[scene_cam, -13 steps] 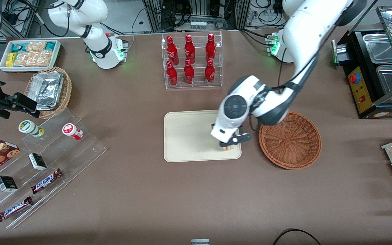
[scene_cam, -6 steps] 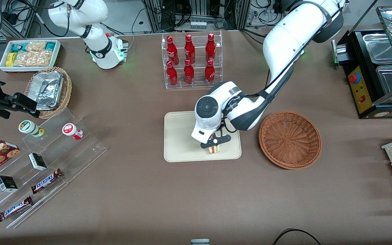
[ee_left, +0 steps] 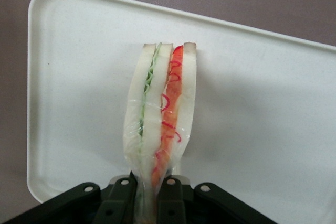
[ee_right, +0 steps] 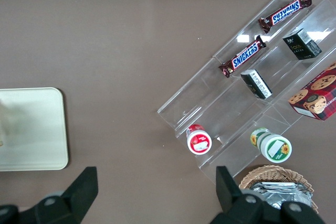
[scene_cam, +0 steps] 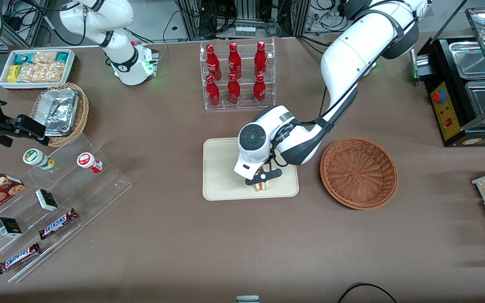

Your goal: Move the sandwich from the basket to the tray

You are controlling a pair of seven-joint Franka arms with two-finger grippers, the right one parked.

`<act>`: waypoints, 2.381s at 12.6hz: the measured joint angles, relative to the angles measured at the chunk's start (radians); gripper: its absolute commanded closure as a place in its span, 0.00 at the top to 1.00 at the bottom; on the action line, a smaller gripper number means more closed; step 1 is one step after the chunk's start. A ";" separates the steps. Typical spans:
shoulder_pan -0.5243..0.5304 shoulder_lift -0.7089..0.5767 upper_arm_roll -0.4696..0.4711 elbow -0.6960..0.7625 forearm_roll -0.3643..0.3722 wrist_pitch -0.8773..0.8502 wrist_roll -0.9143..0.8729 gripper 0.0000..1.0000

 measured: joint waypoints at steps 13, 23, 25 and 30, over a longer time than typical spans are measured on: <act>-0.019 0.008 -0.008 0.047 0.000 0.018 -0.032 1.00; 0.062 -0.199 -0.003 0.080 0.001 -0.305 0.090 1.00; 0.120 -0.222 -0.002 0.071 0.000 -0.347 0.152 1.00; 0.329 -0.363 -0.001 -0.069 -0.065 -0.361 0.444 1.00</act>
